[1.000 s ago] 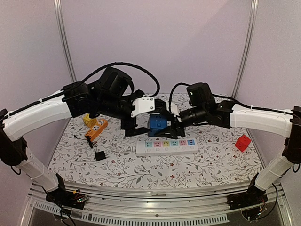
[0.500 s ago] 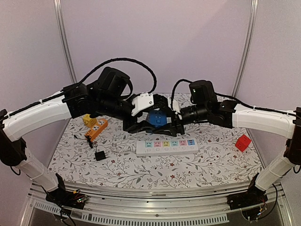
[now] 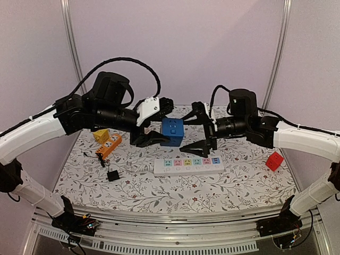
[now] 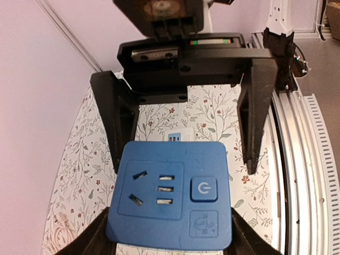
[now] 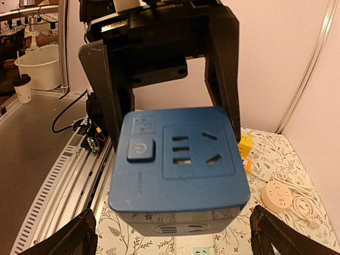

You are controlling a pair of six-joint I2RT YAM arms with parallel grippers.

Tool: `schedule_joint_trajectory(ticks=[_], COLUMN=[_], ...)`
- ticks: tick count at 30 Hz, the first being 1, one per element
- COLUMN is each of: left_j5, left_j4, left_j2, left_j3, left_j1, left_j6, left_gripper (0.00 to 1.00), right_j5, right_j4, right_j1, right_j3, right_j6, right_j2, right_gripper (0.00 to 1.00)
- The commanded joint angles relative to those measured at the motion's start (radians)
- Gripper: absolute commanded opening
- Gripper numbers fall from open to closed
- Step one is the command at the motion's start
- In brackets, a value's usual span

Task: Insert the plug

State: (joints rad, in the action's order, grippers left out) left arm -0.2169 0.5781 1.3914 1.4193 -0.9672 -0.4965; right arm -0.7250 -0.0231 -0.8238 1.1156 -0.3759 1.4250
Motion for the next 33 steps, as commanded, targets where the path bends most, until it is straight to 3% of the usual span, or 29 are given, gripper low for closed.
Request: schedule_joint_trajectory(ticks=[1,7,10,14,21,23,26,28,29,31,32,33], left_j5=[-0.109,-0.131,-0.136,-0.136,-0.147,-0.147,-0.140,-0.133,-0.128,-0.117,-0.104,-0.091], left_j4=[-0.083,-0.119,-0.127,-0.146,-0.141,-0.142,-0.146,-0.147,-0.144,-0.116,-0.096,-0.066], left_j2=[-0.062,-0.068,-0.066,-0.065,-0.071,-0.071,-0.071,-0.073,-0.074,-0.073,-0.070,-0.065], left_j3=[-0.026,-0.036,-0.040,-0.040,-0.038,-0.042,-0.048,-0.053,-0.055,-0.057,-0.057,-0.054], left_j1=[0.008,0.007,0.007,0.007,0.007,0.007,0.007,0.007,0.007,0.007,0.007,0.007], left_j6=[0.072,0.089,0.089,0.104,0.105,0.105,0.115,0.123,0.123,0.107,0.097,0.082], left_gripper=[0.00,0.00,0.00,0.00,0.00,0.00,0.00,0.00,0.00,0.00,0.13,0.38], right_j5=[-0.107,-0.088,-0.082,-0.087,-0.100,-0.113,-0.139,-0.132,-0.116,-0.051,-0.018,0.026], right_j4=[-0.220,-0.419,-0.431,-0.427,-0.425,-0.426,-0.423,-0.423,-0.421,-0.389,-0.345,-0.273], right_j1=[0.022,0.019,0.012,0.007,0.007,0.007,0.008,0.007,0.007,0.004,-0.004,-0.016], right_j3=[-0.071,-0.105,-0.094,-0.088,-0.102,-0.090,-0.080,-0.092,-0.102,-0.111,-0.108,-0.097], right_j6=[0.153,0.313,0.333,0.331,0.311,0.321,0.332,0.328,0.323,0.308,0.282,0.250], right_j2=[-0.022,0.015,0.022,0.045,0.065,0.070,0.066,0.056,0.042,0.019,0.007,-0.012], right_gripper=[0.99,0.99,0.97,0.88,0.88,0.73,0.29,0.05,0.00,0.00,0.00,0.00])
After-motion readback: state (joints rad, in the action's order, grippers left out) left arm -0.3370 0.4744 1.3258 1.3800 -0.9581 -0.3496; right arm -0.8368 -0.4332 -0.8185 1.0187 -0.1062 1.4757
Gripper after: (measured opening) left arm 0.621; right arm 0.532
